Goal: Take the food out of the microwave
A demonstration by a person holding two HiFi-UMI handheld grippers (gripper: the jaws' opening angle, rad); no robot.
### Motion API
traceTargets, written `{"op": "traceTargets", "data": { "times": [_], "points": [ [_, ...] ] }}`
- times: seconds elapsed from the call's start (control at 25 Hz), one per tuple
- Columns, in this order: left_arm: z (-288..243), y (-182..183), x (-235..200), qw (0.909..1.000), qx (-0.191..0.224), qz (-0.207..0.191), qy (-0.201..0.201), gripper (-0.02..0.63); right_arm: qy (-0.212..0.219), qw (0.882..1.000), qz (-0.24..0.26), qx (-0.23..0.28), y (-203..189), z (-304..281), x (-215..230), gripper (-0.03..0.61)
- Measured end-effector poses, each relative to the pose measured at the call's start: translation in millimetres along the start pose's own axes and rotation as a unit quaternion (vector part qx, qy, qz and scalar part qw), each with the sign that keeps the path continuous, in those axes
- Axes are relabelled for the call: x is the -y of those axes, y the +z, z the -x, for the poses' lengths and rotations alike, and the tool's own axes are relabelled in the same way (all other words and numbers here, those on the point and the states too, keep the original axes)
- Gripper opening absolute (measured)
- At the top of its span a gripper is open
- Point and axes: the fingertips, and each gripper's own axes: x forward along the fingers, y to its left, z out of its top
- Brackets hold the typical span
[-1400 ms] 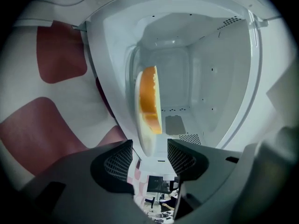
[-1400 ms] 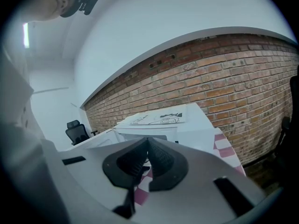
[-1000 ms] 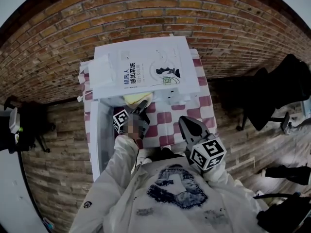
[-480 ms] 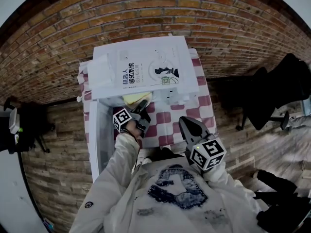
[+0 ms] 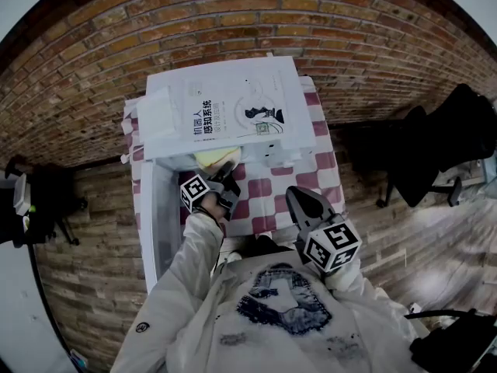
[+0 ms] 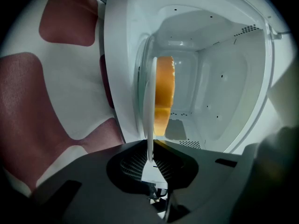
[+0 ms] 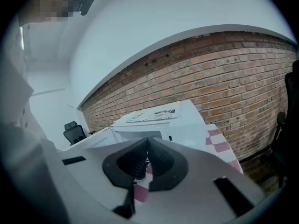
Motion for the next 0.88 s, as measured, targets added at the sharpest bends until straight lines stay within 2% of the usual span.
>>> {"op": "traceTargets", "data": {
  "times": [0.48, 0.88],
  "points": [
    [3.0, -1.5, 0.7, 0.9995, 0.014, 0.024, -0.014, 0.032, -0.011, 1.0, -0.01, 0.003, -3.2, 8.4, 0.9, 0.014],
    [13.4, -16.0, 4.7, 0.9994, -0.007, 0.024, -0.025, 0.023, -0.022, 1.0, -0.018, 0.01, -11.1, 20.1, -12.0, 0.014]
  ]
}}
